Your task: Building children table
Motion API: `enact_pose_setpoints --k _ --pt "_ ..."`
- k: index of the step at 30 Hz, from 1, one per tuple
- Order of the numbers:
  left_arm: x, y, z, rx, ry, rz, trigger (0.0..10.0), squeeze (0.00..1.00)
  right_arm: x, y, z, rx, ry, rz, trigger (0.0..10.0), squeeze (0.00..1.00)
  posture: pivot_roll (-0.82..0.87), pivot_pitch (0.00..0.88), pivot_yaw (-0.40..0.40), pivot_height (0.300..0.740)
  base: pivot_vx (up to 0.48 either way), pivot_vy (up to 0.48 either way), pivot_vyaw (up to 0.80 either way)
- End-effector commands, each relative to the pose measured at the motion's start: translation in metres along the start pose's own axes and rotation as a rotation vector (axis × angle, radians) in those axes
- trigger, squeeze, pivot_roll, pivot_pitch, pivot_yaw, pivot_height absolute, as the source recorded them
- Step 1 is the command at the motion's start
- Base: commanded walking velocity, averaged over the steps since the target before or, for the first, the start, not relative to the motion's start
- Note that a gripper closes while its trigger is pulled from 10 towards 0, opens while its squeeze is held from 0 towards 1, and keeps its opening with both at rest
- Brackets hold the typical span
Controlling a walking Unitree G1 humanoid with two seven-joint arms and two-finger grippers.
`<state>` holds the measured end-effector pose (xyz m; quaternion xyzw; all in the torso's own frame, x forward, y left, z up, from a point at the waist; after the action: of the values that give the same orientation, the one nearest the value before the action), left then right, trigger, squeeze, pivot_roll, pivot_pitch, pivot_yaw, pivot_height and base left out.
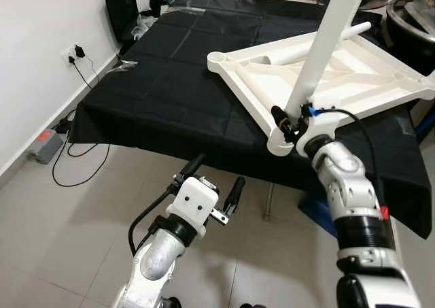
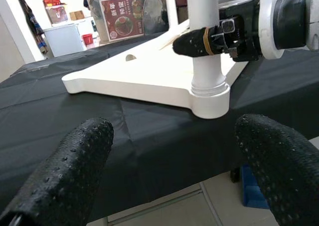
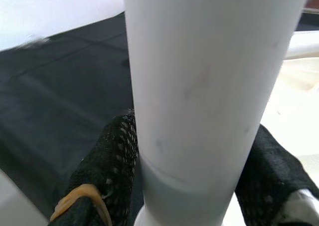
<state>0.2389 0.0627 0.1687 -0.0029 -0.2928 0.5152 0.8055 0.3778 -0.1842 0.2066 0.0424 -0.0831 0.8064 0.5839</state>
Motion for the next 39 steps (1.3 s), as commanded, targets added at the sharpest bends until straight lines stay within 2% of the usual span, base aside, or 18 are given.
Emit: enact_pose_setpoints --k 1,16,17,18,19,22,25,28,29,30,31,32,33,34,35,37,38,39 --pt "-0.002 0.002 -0.002 0.017 0.005 -0.01 10.0 0.0 0.009 -0.008 -0.005 0.037 0.051 0.093 10.0 0.0 0.16 0.175 -0.057 0.74 0.0 0.0 0.0" --pt "-0.004 0.004 -0.002 0.018 0.004 -0.011 10.0 0.0 0.027 -0.037 -0.01 0.1 -0.011 0.257 10.0 0.0 0.18 0.153 -0.065 0.74 0.0 0.0 0.0" --pt "-0.005 0.004 -0.002 0.018 0.005 -0.012 10.0 0.0 0.026 -0.038 -0.009 0.093 -0.005 0.246 6.4 0.0 0.18 0.152 -0.068 0.74 0.0 0.0 0.0" --pt "-0.005 0.004 -0.002 0.018 0.005 -0.012 10.0 0.0 0.026 -0.038 -0.009 0.093 -0.005 0.246 6.4 0.0 0.18 0.152 -0.068 0.74 0.0 0.0 0.0" --pt "-0.005 0.004 -0.002 0.018 0.005 -0.012 10.0 0.0 0.024 -0.039 -0.01 0.089 0.007 0.219 0.0 0.0 0.18 0.152 -0.068 0.74 0.0 0.0 0.0" --pt "-0.005 0.004 -0.002 0.019 0.006 -0.012 10.0 0.0 0.02 -0.038 -0.013 0.084 0.009 0.186 0.0 0.0 0.18 0.149 -0.069 0.74 0.0 0.0 0.0" --pt "-0.005 0.004 -0.001 0.019 0.006 -0.011 10.0 0.0 0.001 -0.034 -0.014 0.062 0.046 0.001 0.0 0.0 0.18 0.156 -0.073 0.74 0.0 0.0 0.0" --pt "-0.005 0.004 -0.001 0.019 0.006 -0.011 10.0 0.0 0.001 -0.034 -0.014 0.062 0.046 0.001 0.0 0.0 0.18 0.156 -0.073 0.74 0.0 0.0 0.0" --pt "-0.005 0.004 -0.001 0.019 0.006 -0.01 10.0 0.0 -0.014 -0.029 -0.015 0.044 0.049 -0.149 0.0 0.0 0.17 0.159 -0.07 0.74 0.0 0.0 0.0" --pt "-0.005 0.004 -0.001 0.019 0.006 -0.01 10.0 0.0 -0.014 -0.029 -0.015 0.044 0.049 -0.149 0.0 0.0 0.17 0.159 -0.07 0.74 0.0 0.0 0.0" --pt "-0.005 0.003 -0.001 0.018 0.006 -0.012 10.0 0.0 -0.032 -0.019 -0.018 0.012 0.022 -0.352 0.0 0.0 0.17 0.162 -0.066 0.74 0.0 0.0 0.0" --pt "-0.005 0.003 -0.001 0.018 0.006 -0.012 10.0 0.0 -0.032 -0.019 -0.018 0.012 0.022 -0.352 0.0 0.0 0.17 0.162 -0.066 0.74 0.0 0.0 0.0" --pt "-0.004 0.003 -0.002 0.018 0.006 -0.014 10.0 0.0 -0.045 -0.005 -0.021 -0.03 -0.02 -0.547 0.0 0.0 0.16 0.164 -0.061 0.74 0.0 0.0 0.0" --pt "-0.004 0.003 -0.002 0.018 0.006 -0.014 10.0 0.0 -0.045 -0.005 -0.021 -0.03 -0.02 -0.547 0.0 0.0 0.16 0.164 -0.061 0.74 0.0 0.0 0.0" --pt "-0.004 0.002 -0.002 0.019 0.003 -0.015 10.0 0.0 -0.052 0.009 -0.024 -0.06 -0.072 -0.702 0.0 0.0 0.16 0.163 -0.062 0.74 0.0 0.0 0.0" --pt "-0.004 0.002 -0.002 0.019 0.003 -0.015 10.0 0.0 -0.052 0.009 -0.024 -0.06 -0.072 -0.702 0.0 0.0 0.16 0.163 -0.062 0.74 0.0 0.0 0.0" --pt "-0.003 0.002 -0.003 0.021 -0.001 -0.015 10.0 0.0 -0.046 0.03 -0.026 -0.112 -0.121 -0.896 0.0 0.0 0.16 0.167 -0.06 0.74 0.0 0.0 0.0" --pt "-0.003 0.002 -0.003 0.022 -0.002 -0.014 10.0 0.0 -0.037 0.035 -0.028 -0.117 -0.15 -0.937 0.0 0.0 0.16 0.167 -0.06 0.74 0.0 0.0 0.0"
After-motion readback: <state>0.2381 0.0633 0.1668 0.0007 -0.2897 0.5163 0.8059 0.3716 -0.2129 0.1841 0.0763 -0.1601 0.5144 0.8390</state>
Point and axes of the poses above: a point about 5 cm out from each wrist's last joint towards the gripper, its own y axis pointing back from the gripper into the wrist, its own z axis along the axis of the wrist's last joint, x = y × z, the point moved 1 cm from there along -y, pointing out of the wrist towards the gripper, and after that the axes turned 14 degrees about -y, right-handed, at the moved point
